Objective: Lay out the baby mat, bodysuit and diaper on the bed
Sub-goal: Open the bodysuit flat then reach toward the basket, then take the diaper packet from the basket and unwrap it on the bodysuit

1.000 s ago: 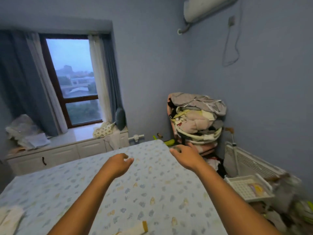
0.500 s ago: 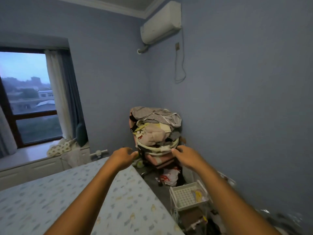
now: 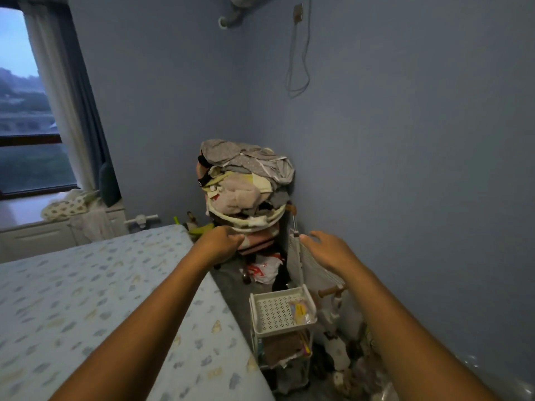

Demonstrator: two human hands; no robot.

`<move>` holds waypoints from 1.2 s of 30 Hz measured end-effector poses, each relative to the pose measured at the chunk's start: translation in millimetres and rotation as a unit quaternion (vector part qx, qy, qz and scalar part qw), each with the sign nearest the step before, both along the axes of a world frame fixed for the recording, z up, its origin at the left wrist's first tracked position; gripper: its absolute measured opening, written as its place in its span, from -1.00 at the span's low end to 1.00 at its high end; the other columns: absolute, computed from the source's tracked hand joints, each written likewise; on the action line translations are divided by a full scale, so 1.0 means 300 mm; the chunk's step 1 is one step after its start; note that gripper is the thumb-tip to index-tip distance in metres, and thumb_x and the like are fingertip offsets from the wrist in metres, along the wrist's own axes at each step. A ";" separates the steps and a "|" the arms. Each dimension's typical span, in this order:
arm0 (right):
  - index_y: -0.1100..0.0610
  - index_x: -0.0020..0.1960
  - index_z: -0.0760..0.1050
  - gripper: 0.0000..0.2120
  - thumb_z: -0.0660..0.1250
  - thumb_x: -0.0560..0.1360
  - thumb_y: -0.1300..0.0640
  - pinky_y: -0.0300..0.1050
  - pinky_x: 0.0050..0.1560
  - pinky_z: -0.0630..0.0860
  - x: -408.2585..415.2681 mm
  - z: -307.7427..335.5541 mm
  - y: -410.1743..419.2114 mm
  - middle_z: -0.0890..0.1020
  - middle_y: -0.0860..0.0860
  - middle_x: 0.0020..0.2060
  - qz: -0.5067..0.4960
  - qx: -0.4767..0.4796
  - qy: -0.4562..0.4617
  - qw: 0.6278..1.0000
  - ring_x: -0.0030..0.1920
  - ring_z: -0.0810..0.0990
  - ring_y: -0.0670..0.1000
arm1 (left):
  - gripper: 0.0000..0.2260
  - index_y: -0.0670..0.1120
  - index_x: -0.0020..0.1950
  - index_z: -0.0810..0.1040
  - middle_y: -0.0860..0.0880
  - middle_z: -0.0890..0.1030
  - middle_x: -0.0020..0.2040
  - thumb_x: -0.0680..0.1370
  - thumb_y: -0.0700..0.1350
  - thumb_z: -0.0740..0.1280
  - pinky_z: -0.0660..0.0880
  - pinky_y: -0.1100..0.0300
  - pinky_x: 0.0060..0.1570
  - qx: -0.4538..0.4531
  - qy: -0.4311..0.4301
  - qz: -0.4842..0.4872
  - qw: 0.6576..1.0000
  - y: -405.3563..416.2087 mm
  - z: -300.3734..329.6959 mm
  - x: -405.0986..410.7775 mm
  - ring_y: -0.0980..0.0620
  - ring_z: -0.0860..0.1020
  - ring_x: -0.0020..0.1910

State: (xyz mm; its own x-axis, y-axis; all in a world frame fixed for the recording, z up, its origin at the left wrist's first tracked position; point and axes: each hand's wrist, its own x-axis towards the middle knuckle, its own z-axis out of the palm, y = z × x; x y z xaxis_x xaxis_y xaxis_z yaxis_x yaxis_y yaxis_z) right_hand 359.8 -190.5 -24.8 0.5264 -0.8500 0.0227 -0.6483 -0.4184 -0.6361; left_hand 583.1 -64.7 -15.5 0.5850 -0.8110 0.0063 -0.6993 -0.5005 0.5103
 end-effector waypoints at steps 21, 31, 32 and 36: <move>0.01 0.38 0.41 -0.43 0.12 0.49 -0.28 0.12 0.26 0.45 0.409 -0.895 -1.077 0.54 0.07 0.30 0.046 0.161 0.078 0.983 0.25 0.51 0.12 | -0.72 -0.05 0.03 0.61 -0.12 0.67 0.03 0.59 0.10 0.22 0.42 0.14 -0.16 0.120 0.092 0.080 0.985 -1.079 -0.965 0.236 0.01 0.52 -0.21; 0.04 0.49 0.29 -0.54 0.18 0.60 0.11 -0.09 0.36 0.33 0.548 -1.616 -1.166 0.35 0.08 0.47 0.081 0.325 0.138 0.932 0.43 0.35 0.10 | -0.59 -0.07 0.43 0.44 -0.11 0.55 0.36 0.62 0.06 0.23 0.43 0.09 0.30 0.207 0.230 0.115 0.944 -1.295 -1.691 0.146 -0.08 0.52 0.31; 0.02 0.52 0.24 -0.50 0.18 0.59 0.14 -0.08 0.43 0.27 0.557 -1.662 -1.164 0.29 0.08 0.50 0.086 0.318 0.148 0.933 0.47 0.29 0.11 | -0.59 -0.08 0.43 0.43 -0.12 0.55 0.36 0.62 0.04 0.23 0.41 0.10 0.29 0.208 0.242 0.114 0.941 -1.305 -1.742 0.136 -0.09 0.51 0.32; -0.10 0.54 0.13 -0.39 0.18 0.55 0.21 -0.03 0.43 0.27 0.568 -1.781 -1.148 0.25 0.05 0.51 0.074 0.302 0.176 0.934 0.46 0.29 0.11 | -0.60 -0.15 0.36 0.46 -0.17 0.61 0.25 0.57 -0.02 0.32 0.42 0.20 0.09 0.188 0.305 0.132 0.924 -1.340 -1.861 0.105 -0.12 0.57 0.21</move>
State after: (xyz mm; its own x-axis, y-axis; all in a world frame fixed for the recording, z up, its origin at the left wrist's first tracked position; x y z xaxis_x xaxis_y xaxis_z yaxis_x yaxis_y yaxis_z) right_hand 530.3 -535.0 -559.1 0.5241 -0.5689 -0.6338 -0.8248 -0.1538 -0.5441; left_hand 614.6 -466.8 -573.9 0.5642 -0.5167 -0.6440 -0.1664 -0.8351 0.5243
